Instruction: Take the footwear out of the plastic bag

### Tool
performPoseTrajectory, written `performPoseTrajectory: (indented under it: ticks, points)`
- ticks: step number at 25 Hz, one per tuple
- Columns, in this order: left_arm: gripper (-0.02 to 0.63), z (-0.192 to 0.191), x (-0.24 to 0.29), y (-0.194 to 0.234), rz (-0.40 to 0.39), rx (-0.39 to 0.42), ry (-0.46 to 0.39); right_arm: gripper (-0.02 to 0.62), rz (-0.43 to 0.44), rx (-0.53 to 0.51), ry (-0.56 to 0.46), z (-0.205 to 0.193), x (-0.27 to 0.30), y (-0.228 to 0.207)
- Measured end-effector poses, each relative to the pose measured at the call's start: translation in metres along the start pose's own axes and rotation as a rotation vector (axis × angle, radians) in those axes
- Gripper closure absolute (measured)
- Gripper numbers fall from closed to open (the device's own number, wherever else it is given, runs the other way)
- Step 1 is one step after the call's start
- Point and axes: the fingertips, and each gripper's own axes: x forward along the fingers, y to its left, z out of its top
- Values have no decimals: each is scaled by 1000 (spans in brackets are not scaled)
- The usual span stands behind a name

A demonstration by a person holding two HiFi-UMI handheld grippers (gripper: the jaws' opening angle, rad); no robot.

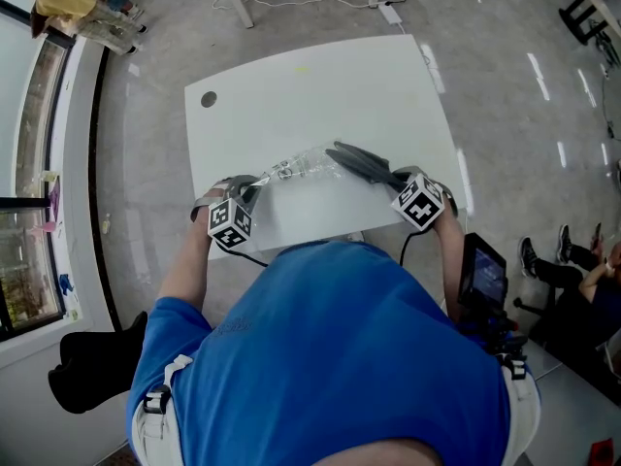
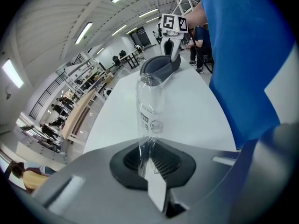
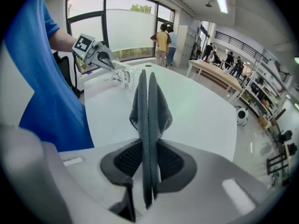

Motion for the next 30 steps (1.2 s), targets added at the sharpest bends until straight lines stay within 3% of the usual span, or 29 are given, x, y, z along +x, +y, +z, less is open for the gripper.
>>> performPoseTrajectory:
  ticks: [4,8,12,16,23,30]
  points:
    - [597,-9,1,-5,-92,-28,53,514,30,90,-28,-4,-1,-1]
    - [587,-20,8,-3,-129,-17,107,514,67,193,-34,-10,3,1]
    - [522,-29,15,-2,-159,1,155,514,105,278,-46,-11,3,2]
    - [407,-35,21,-3,-196,19,189,514,132,380,-55,-15,6,-2]
    - [266,-33,19,3,-203,35,164,514,181,607,-115,-18,8,-14]
    - [247,-27,8,15,-143,34,131,511,198,743,-154,-26,8,-21]
